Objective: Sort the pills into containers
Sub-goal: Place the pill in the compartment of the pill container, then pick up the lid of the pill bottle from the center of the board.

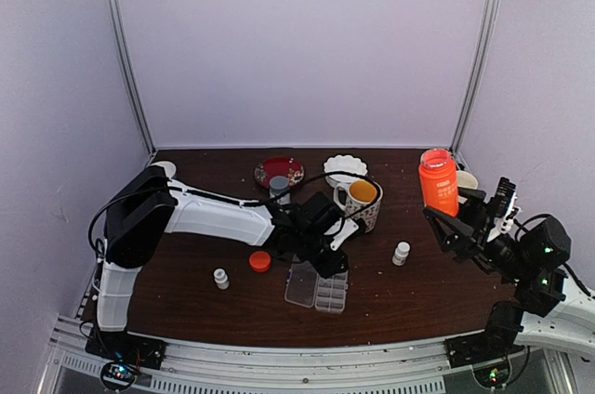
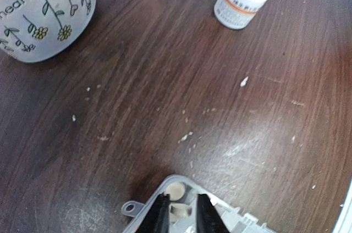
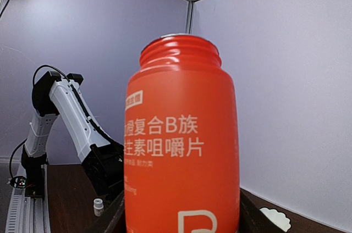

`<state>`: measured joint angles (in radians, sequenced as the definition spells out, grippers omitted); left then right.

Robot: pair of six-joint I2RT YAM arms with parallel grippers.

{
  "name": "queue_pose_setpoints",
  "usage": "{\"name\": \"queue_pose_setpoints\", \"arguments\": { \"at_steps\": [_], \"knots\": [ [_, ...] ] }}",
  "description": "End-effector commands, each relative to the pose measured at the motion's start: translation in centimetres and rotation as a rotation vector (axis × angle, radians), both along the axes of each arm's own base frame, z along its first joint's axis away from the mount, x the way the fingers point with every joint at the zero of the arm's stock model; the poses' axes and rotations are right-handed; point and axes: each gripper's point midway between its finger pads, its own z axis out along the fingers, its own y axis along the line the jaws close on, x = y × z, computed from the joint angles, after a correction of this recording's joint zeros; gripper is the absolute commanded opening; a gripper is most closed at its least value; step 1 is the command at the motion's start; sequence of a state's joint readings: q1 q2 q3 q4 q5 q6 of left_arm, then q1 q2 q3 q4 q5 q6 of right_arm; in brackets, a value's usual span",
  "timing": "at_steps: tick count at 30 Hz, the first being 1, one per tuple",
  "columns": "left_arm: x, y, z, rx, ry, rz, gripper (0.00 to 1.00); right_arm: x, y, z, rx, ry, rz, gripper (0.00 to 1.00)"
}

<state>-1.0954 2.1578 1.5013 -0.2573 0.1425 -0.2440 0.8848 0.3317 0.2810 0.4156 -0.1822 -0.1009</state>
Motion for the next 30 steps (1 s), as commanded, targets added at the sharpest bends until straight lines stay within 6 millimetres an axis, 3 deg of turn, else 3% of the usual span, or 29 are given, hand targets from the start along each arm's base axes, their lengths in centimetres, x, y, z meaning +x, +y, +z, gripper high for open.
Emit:
{"name": "queue_pose_setpoints", "arguments": {
  "at_steps": [1, 3, 6, 13, 17, 23, 30],
  "knots": [
    [0.0, -0.8, 0.4, -0.032, -0.008, -0.002, 0.30, -0.1, -0.5, 0.4, 0.028, -0.006, -0.007, 0.00],
    [0.0, -0.8, 0.5, -0.031, -0.011, 0.000, 0.39, -0.1, -0.4, 0.5, 0.029, -0.006, -0.005, 0.00],
    [-0.1, -0.8, 0.9, -0.033, -0.019, 0.000, 0.45, -0.1, -0.4, 0.5, 0.027, -0.004, -0.002, 0.00],
    [0.1, -0.5, 3.8, -0.042, -0.057, 0.011, 0.44, -0.2, -0.3, 0.5, 0.024, -0.001, 0.003, 0.00],
    [0.6, 0.9, 6.3, -0.055, -0.089, 0.076, 0.46, -0.2, -0.2, 0.3, 0.022, 0.005, 0.015, 0.00],
    [1.6, 5.0, 8.2, -0.003, -0.161, 0.207, 0.53, -0.5, 0.3, -0.3, 0.024, 0.015, 0.051, 0.00],
    [2.9, 12.7, 6.7, 0.203, -0.156, 0.375, 0.64, -0.5, 0.7, -0.4, 0.024, 0.015, 0.067, 0.00]
  ]
}}
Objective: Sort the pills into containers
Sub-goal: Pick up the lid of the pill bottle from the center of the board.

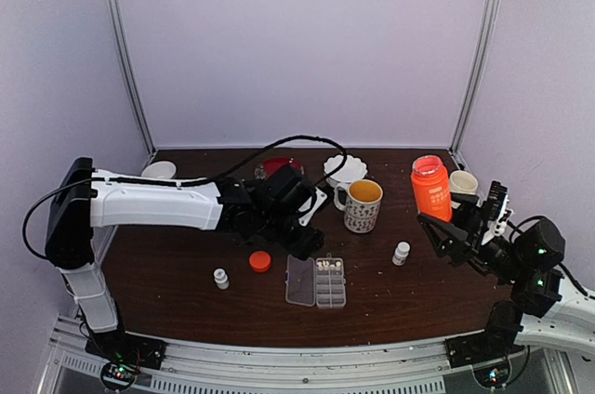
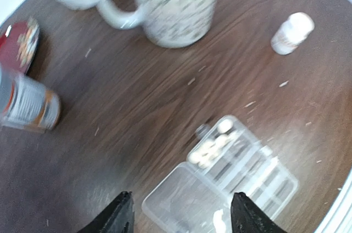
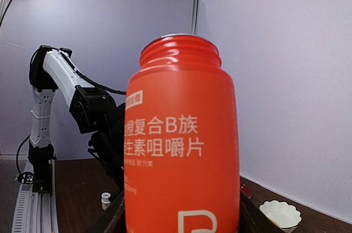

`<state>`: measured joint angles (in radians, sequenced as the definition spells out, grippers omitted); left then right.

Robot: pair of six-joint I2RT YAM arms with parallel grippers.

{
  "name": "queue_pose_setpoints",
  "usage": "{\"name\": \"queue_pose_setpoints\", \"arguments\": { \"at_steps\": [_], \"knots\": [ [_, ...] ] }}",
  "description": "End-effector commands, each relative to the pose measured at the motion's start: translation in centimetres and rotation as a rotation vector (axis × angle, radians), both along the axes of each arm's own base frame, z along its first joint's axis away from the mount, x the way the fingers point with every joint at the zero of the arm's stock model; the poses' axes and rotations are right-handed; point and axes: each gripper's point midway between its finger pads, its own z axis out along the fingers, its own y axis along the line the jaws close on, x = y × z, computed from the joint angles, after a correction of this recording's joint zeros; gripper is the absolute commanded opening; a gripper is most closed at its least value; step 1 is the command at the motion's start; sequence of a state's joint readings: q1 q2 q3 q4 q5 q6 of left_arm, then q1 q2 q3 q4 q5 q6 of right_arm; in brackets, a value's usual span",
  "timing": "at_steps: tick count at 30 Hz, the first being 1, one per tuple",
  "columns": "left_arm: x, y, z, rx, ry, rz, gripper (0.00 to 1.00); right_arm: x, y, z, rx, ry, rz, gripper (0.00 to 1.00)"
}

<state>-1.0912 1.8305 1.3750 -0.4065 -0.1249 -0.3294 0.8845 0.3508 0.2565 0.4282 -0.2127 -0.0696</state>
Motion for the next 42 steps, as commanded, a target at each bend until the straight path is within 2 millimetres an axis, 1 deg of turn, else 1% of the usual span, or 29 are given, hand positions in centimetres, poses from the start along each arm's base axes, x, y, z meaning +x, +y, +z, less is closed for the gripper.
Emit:
{"name": "queue_pose_setpoints", "arguments": {
  "at_steps": [1, 3, 4, 6, 11, 13, 16, 19, 23, 26, 33, 38, 42],
  "knots": [
    [1.4, 7.2, -2.7, 0.188, 0.030, 0.192, 0.72, -0.5, 0.1, 0.8, 0.035, -0.019, 0.029, 0.00],
    [1.8, 9.0, -3.4, 0.203, 0.079, 0.233, 0.94, -0.5, 0.2, 0.7, 0.033, -0.020, 0.034, 0.00],
    [2.0, 9.6, -3.9, 0.202, 0.107, 0.244, 0.97, -0.4, 0.2, 0.7, 0.032, -0.018, 0.036, 0.00],
    [2.3, 10.4, -4.5, 0.204, 0.137, 0.263, 0.98, -0.5, 0.4, 0.6, 0.033, -0.018, 0.042, 0.00],
    [2.7, 11.8, -5.2, 0.276, 0.127, 0.305, 0.94, -0.5, 0.6, 0.6, 0.031, -0.016, 0.053, 0.00],
    [3.0, 12.6, -5.9, 0.318, 0.140, 0.330, 0.91, -0.5, 0.7, 0.6, 0.030, -0.015, 0.055, 0.00],
    [2.8, 13.0, -6.8, 0.352, 0.171, 0.330, 0.89, -0.5, 0.6, 0.7, 0.028, -0.016, 0.051, 0.00],
    [2.2, 12.7, -7.7, 0.356, 0.211, 0.301, 0.88, -0.4, 0.6, 0.6, 0.022, -0.014, 0.050, 0.00],
    [1.6, 11.9, -9.0, 0.362, 0.261, 0.259, 0.82, -0.4, 0.7, 0.6, 0.019, -0.014, 0.052, 0.00],
    [1.6, 11.6, -9.8, 0.375, 0.275, 0.248, 0.79, -0.4, 0.9, 0.6, 0.020, -0.013, 0.059, 0.00],
    [2.1, 11.4, -10.4, 0.376, 0.290, 0.257, 0.73, -0.5, 1.0, 0.6, 0.020, -0.007, 0.068, 0.00],
    [2.1, 11.3, -10.5, 0.365, 0.308, 0.255, 0.65, -0.5, 1.0, 0.6, 0.018, -0.006, 0.070, 0.00],
    [2.0, 11.4, -10.5, 0.371, 0.316, 0.255, 0.66, -0.4, 1.1, 0.5, 0.013, -0.004, 0.069, 0.00]
  ]
}}
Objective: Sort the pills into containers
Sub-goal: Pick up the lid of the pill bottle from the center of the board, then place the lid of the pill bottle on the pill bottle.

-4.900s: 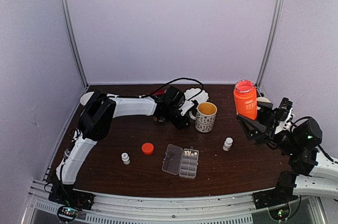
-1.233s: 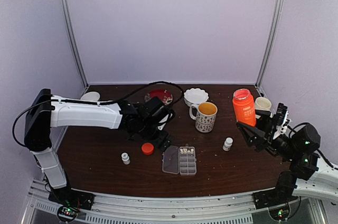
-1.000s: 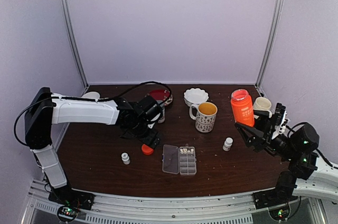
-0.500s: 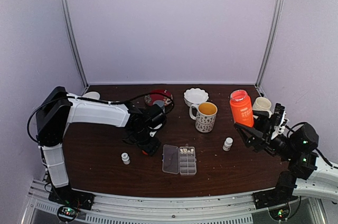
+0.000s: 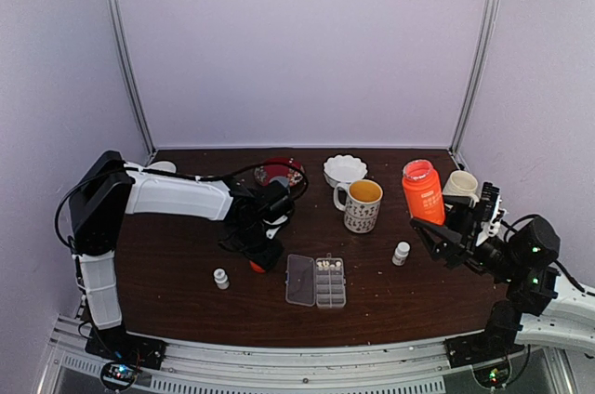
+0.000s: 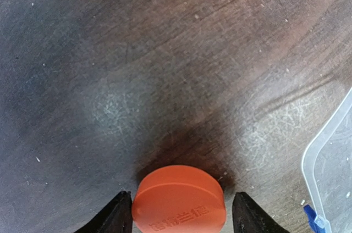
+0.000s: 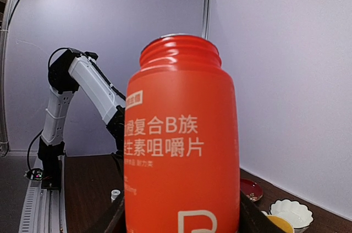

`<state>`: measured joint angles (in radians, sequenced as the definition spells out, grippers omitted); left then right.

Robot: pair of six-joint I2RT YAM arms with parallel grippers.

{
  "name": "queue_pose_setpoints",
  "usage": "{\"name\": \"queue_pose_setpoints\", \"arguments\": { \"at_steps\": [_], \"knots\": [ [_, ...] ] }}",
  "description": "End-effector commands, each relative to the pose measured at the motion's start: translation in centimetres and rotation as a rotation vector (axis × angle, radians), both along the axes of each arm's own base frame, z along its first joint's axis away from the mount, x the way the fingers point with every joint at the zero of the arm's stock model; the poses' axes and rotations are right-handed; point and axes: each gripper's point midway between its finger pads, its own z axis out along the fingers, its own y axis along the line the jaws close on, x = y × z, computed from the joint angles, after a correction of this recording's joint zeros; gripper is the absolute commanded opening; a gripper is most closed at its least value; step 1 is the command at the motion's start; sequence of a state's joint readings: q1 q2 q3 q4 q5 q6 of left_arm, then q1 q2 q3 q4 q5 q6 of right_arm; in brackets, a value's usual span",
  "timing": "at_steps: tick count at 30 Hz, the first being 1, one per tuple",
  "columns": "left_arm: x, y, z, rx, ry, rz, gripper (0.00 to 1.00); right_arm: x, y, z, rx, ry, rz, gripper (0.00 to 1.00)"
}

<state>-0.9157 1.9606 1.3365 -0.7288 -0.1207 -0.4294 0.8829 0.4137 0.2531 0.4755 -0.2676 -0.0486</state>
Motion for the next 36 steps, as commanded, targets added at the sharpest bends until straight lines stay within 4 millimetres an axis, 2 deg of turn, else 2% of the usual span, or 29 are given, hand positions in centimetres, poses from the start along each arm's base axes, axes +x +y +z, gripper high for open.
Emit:
{"name": "queue_pose_setpoints", "arguments": {
  "at_steps": [1, 10, 16, 19, 22, 25, 27, 32, 36],
  "knots": [
    [0.2, -0.4, -0.1, -0.010, 0.019, 0.000, 0.66, -0.3, -0.1, 1.1, 0.030, -0.019, 0.014, 0.00],
    [-0.2, -0.5, 0.0, -0.019, 0.041, -0.009, 0.71, -0.3, -0.1, 1.0, 0.030, -0.007, 0.019, 0.00],
    [-0.1, -0.3, -0.1, -0.013, 0.043, -0.007, 0.63, -0.4, 0.0, 0.9, 0.030, -0.003, 0.024, 0.00],
    [0.0, 0.0, 0.1, 0.001, 0.040, -0.008, 0.55, -0.4, -0.1, 0.9, 0.031, -0.002, 0.024, 0.00],
    [0.0, 0.3, 0.7, 0.018, 0.032, -0.012, 0.53, -0.4, 0.1, 0.7, 0.026, 0.006, 0.028, 0.00],
    [0.2, 0.2, 2.7, -0.013, 0.007, -0.014, 0.52, -0.4, 0.4, 0.1, 0.009, 0.017, 0.042, 0.00],
    [0.2, -0.2, 4.8, -0.063, -0.017, -0.017, 0.51, -0.4, 0.7, -0.2, 0.001, 0.024, 0.052, 0.00],
    [-0.2, -1.3, 11.8, -0.215, -0.070, -0.034, 0.49, -0.7, 1.3, 0.0, -0.001, 0.020, 0.093, 0.00],
    [-2.0, -3.7, 17.7, -0.449, -0.062, -0.106, 0.49, -1.1, 2.7, -0.4, -0.049, 0.019, 0.154, 0.00]
  ]
}}
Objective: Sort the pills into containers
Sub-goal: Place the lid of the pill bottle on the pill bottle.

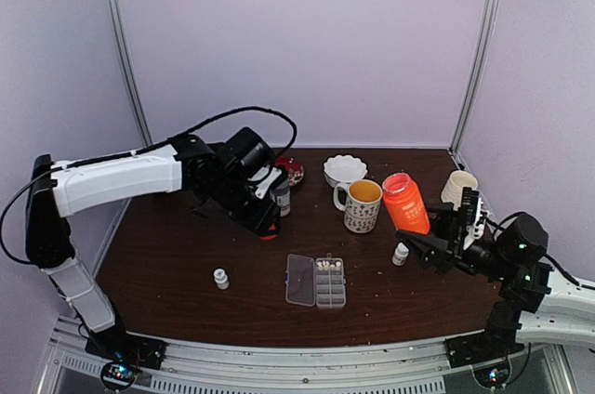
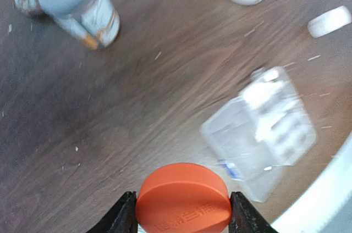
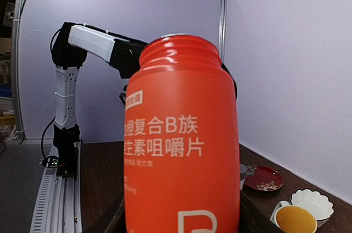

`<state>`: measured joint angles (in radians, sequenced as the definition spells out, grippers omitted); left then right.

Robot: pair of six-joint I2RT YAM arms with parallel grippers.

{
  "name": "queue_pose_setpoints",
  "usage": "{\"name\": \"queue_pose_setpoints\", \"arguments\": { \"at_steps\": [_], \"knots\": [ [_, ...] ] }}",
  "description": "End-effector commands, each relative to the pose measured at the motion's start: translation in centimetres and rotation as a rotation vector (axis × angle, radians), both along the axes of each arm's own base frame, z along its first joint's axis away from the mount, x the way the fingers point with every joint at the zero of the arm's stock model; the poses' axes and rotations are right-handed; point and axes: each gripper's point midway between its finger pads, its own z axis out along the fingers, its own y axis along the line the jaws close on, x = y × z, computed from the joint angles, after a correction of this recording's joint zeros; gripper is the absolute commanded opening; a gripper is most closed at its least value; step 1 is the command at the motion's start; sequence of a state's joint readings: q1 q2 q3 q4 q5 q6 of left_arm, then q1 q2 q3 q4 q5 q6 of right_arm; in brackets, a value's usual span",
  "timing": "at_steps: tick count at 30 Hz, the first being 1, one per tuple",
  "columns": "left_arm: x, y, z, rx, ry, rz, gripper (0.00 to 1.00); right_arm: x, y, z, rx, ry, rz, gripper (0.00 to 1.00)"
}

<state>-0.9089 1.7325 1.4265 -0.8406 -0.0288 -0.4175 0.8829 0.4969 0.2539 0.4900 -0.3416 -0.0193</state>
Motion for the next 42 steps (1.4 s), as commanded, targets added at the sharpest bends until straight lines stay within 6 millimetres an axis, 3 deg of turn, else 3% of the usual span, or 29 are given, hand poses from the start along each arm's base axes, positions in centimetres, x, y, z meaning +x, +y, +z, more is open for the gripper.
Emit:
{"name": "queue_pose_setpoints", "arguments": {
  "at_steps": [1, 5, 9, 19, 24, 29, 37, 42],
  "knots": [
    [-2.0, -3.0, 8.1, -0.297, -0.002, -0.104, 0.49, -0.9, 1.4, 1.0, -0.009, -0.021, 0.089, 0.00],
    [-4.1, -5.7, 13.3, -0.569, 0.013, -0.210, 0.49, -1.1, 2.7, 0.4, -0.028, -0.012, 0.125, 0.00],
    [-6.1, -7.3, 16.9, -0.780, 0.060, -0.291, 0.47, -1.2, 4.0, -0.4, -0.072, -0.005, 0.152, 0.00],
    [-9.3, -9.6, 21.6, -1.032, 0.149, -0.424, 0.45, -1.1, 6.2, -0.1, -0.128, -0.040, 0.177, 0.00],
    [-9.5, -10.0, 22.2, -1.061, 0.160, -0.438, 0.45, -0.3, 6.7, -0.2, -0.142, -0.038, 0.151, 0.00],
    [-9.8, -10.9, 21.2, -1.040, 0.152, -0.434, 0.44, -0.1, 7.1, -0.5, -0.154, -0.027, 0.154, 0.00],
    [-11.0, -12.7, 21.0, -1.029, 0.157, -0.436, 0.44, -0.3, 6.4, -0.3, -0.166, -0.010, 0.144, 0.00],
    [-11.8, -13.2, 20.9, -1.026, 0.155, -0.439, 0.43, 0.1, 6.6, -1.6, -0.263, 0.019, 0.132, 0.00]
  ]
}}
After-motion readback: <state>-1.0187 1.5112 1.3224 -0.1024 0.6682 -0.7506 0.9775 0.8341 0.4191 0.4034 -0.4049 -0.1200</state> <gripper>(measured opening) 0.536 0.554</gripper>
